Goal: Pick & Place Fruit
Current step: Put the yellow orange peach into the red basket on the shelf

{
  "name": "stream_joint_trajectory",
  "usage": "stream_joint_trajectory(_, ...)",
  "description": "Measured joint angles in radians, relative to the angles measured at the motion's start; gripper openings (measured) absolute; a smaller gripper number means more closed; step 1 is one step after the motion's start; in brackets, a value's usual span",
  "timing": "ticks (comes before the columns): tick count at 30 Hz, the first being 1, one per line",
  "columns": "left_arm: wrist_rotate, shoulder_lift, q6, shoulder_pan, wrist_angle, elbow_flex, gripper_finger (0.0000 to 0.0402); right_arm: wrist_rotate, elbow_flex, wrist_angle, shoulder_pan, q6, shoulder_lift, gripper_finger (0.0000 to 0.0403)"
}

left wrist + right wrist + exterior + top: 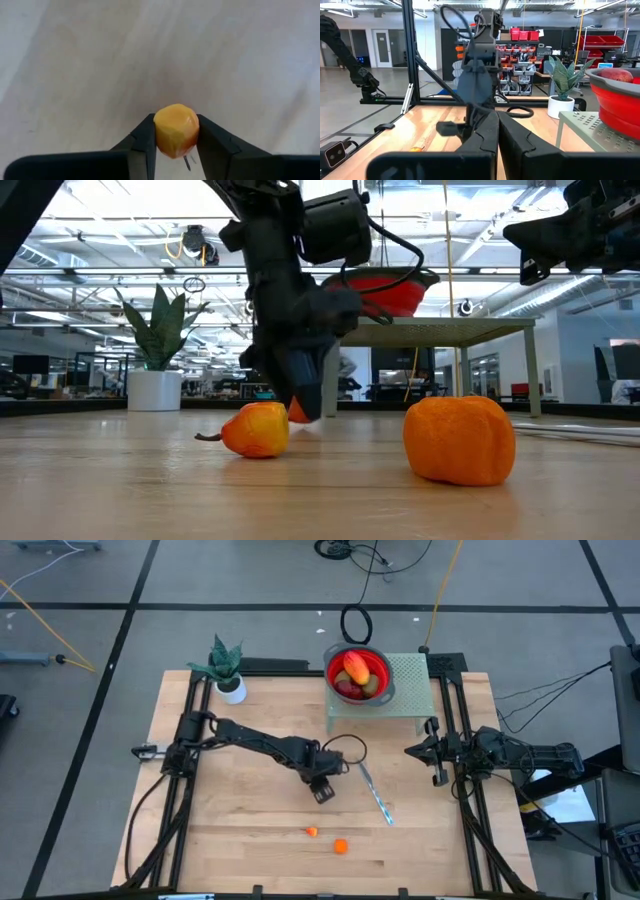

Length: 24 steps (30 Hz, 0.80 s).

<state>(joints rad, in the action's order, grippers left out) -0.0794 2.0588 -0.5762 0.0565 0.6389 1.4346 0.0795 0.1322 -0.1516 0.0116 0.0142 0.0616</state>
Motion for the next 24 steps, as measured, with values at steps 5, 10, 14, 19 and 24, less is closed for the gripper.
stream_joint_trajectory(5,-0.149,-0.065,0.025,-0.031,-0.01,0.0,0.01,0.0,0.0,0.0,0.0,0.0,0.0,0.0)
stream_joint_trajectory(10,-0.25,-0.15,0.092,-0.038,-0.072,0.0,0.0098,0.0,0.0,0.0,0.0,0.0,0.0,0.0)
stream_joint_trajectory(14,-0.261,-0.218,0.097,-0.021,-0.2,0.0,0.0098,0.0,0.0,0.0,0.0,0.0,0.0,0.0)
stream_joint_trajectory(19,-0.261,-0.274,0.101,0.007,-0.418,0.0,0.0098,0.0,0.0,-0.001,0.0,0.0,0.0,0.0)
stream_joint_trajectory(24,-0.26,-0.285,0.096,0.033,-0.665,0.0,0.0097,0.0,0.0,0.0,0.0,0.0,0.0,0.0)
